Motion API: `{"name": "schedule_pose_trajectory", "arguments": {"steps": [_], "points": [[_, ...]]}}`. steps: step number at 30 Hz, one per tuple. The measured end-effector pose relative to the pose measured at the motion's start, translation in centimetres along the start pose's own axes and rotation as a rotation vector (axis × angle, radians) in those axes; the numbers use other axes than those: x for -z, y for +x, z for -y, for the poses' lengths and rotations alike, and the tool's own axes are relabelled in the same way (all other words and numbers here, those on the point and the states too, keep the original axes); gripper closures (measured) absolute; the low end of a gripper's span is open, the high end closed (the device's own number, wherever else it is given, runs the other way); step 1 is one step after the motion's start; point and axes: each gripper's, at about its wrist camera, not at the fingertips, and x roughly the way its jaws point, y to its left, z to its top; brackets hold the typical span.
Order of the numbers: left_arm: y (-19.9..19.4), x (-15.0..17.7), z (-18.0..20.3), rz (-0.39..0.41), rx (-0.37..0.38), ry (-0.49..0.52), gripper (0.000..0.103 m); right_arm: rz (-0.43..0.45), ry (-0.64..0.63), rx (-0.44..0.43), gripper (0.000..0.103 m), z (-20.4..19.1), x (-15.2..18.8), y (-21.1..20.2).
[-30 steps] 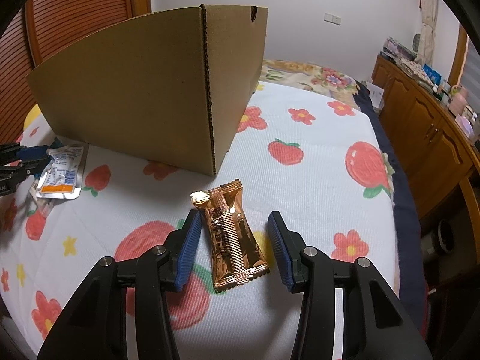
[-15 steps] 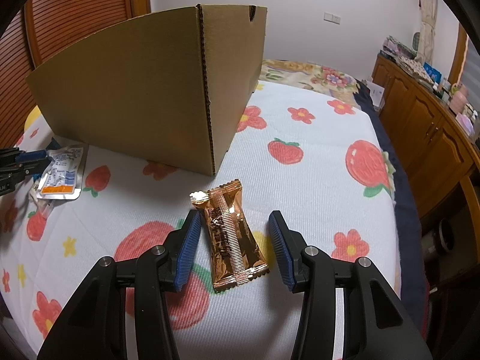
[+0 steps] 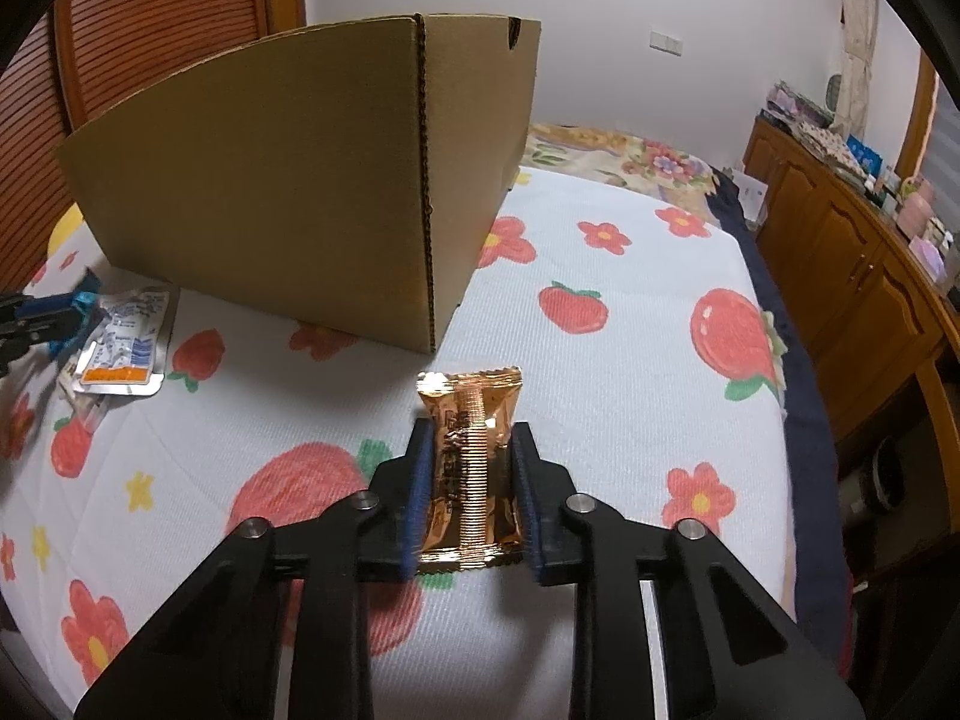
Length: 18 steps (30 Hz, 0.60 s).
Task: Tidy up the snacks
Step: 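Grasp the blue foil candy with the left tool while the right tool grasps the copper packet, then lift both held snacks and carry them over the open box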
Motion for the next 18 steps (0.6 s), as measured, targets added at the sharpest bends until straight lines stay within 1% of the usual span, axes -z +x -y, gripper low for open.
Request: {"name": "schedule_pose_trajectory", "arguments": {"steps": [2, 6, 18], "points": [[-1.0, -0.2, 0.1, 0.018, 0.005, 0.002, 0.083, -0.003, -0.001, 0.006, 0.083, -0.1, 0.0, 0.0], [-2.5, -0.7, 0.2, 0.048, 0.011, 0.004, 0.083, -0.006, 0.001, -0.001, 0.083, -0.4, 0.3, -0.6], [-4.8, -1.4, 1.1, 0.106, 0.005, 0.019, 0.083, 0.083, -0.007, -0.043, 0.083, -1.8, 0.9, -5.2]]}}
